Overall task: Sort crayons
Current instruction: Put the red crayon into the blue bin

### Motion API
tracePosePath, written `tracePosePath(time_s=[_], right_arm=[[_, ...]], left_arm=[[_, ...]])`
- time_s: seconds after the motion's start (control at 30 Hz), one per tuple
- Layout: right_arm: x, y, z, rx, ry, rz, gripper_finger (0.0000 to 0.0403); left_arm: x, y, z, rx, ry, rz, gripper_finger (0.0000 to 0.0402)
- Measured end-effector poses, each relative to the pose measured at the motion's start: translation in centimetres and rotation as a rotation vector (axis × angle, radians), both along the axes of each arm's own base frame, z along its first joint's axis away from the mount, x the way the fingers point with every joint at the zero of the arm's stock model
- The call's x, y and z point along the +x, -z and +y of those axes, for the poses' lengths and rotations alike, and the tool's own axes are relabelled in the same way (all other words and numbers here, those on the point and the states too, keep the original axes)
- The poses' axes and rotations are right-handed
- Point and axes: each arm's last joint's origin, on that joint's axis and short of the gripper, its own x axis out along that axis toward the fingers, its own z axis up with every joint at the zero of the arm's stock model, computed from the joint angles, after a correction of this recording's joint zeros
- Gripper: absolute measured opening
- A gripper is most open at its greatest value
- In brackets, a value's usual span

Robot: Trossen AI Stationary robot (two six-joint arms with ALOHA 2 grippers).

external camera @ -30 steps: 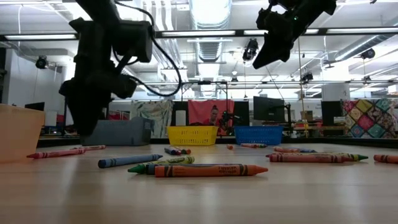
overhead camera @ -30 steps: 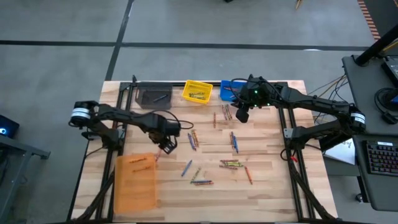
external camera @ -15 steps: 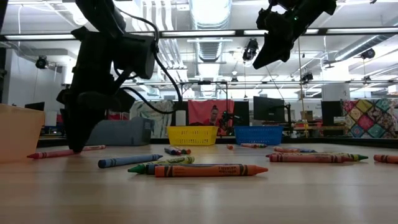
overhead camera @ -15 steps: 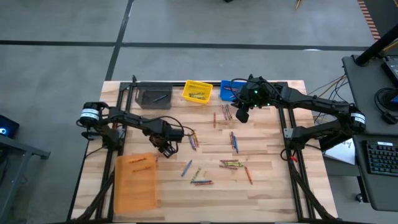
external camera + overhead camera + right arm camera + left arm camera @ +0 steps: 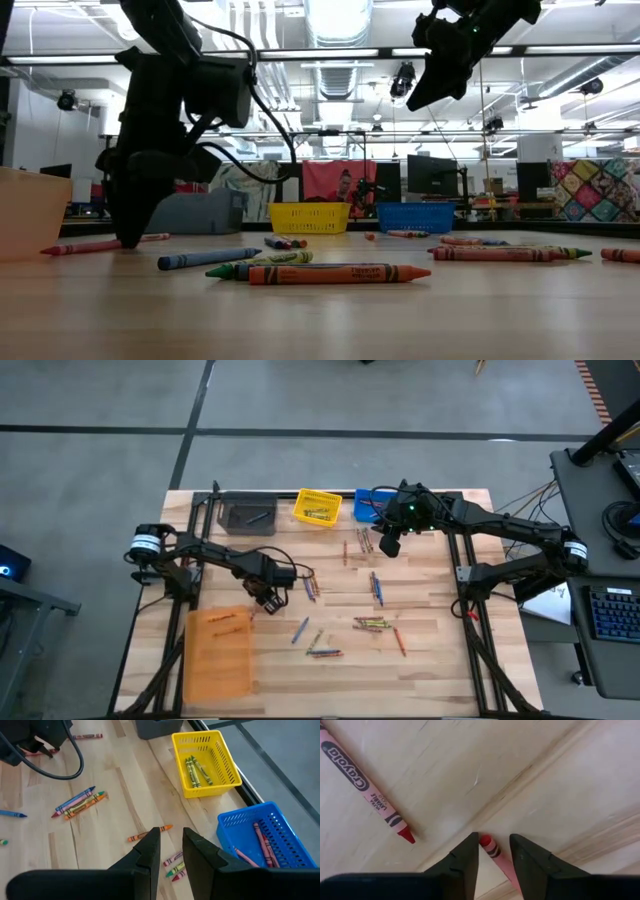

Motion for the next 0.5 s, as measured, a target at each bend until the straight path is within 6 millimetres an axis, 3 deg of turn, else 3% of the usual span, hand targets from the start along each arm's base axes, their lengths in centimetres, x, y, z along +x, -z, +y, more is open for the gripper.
tracePosePath(time_s=[0.33, 0.5], right_arm=[[0.0, 0.0, 0.0, -0.006, -0.006, 0.002, 0.0073], [0.0, 0.0, 0.0, -0.010, -0.010, 0.007, 0.0073]], left_arm=[[0.2, 0.0, 0.0, -0.004, 0.048, -0.026, 0.0013], [1.5, -0.7, 0.2, 0.016, 0.104, -0.103, 0.0005]])
